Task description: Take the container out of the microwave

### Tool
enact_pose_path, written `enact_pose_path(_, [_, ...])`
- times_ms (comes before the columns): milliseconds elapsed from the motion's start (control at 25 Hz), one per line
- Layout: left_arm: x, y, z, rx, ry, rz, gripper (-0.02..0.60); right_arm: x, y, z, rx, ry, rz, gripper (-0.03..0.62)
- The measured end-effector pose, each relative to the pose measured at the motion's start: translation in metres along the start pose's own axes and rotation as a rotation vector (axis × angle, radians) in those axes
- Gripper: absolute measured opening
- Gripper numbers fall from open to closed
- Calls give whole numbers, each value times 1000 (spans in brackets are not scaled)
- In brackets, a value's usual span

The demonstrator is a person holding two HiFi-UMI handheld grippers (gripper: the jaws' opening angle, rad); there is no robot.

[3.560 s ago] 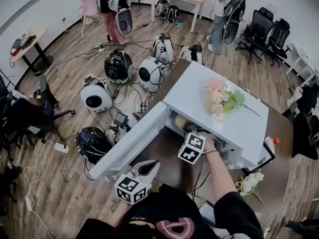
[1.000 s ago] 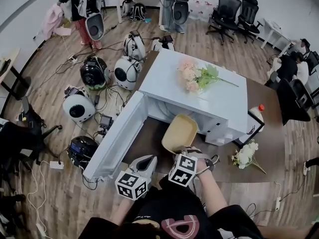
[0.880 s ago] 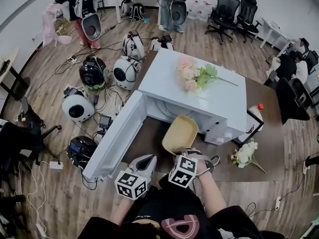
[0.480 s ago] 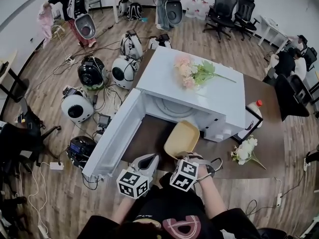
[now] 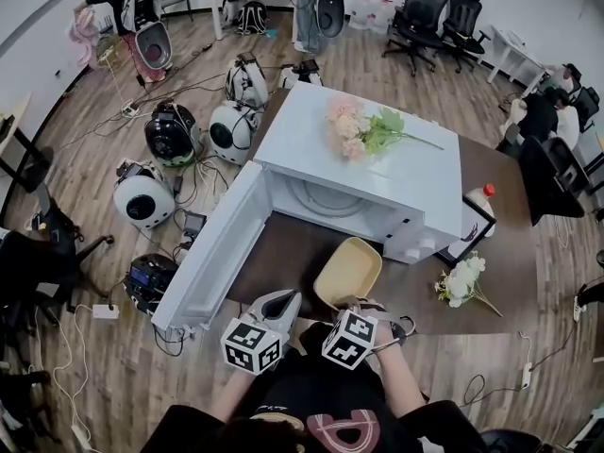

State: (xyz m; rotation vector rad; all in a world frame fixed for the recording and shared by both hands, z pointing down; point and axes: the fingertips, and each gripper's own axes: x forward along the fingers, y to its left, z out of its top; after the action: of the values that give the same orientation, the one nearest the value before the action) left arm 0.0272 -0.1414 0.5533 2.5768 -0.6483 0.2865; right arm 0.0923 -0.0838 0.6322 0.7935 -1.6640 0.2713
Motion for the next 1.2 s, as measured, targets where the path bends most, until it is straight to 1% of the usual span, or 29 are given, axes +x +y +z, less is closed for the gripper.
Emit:
enact_pose_path(280, [2,-6,-7,13,18,-11,9,2,10,-3,28,-6,16,21])
enact_pose_path(680, [3,-9,-8,13,22,-15,9,3,5,-9,68,-3,-4,20])
enact_pose_path(840, [4,-9,-10,13,27,-16,8,4,6,-11,65,4,2,20])
enact_pose_path(1000, [5,-10,-11,14,29,-20,9,6,12,-14,60,17,27,20])
enact_pose_path(1200, [6,-12,-13,28,42,-23,9,4,12,-12,62,14,28,20])
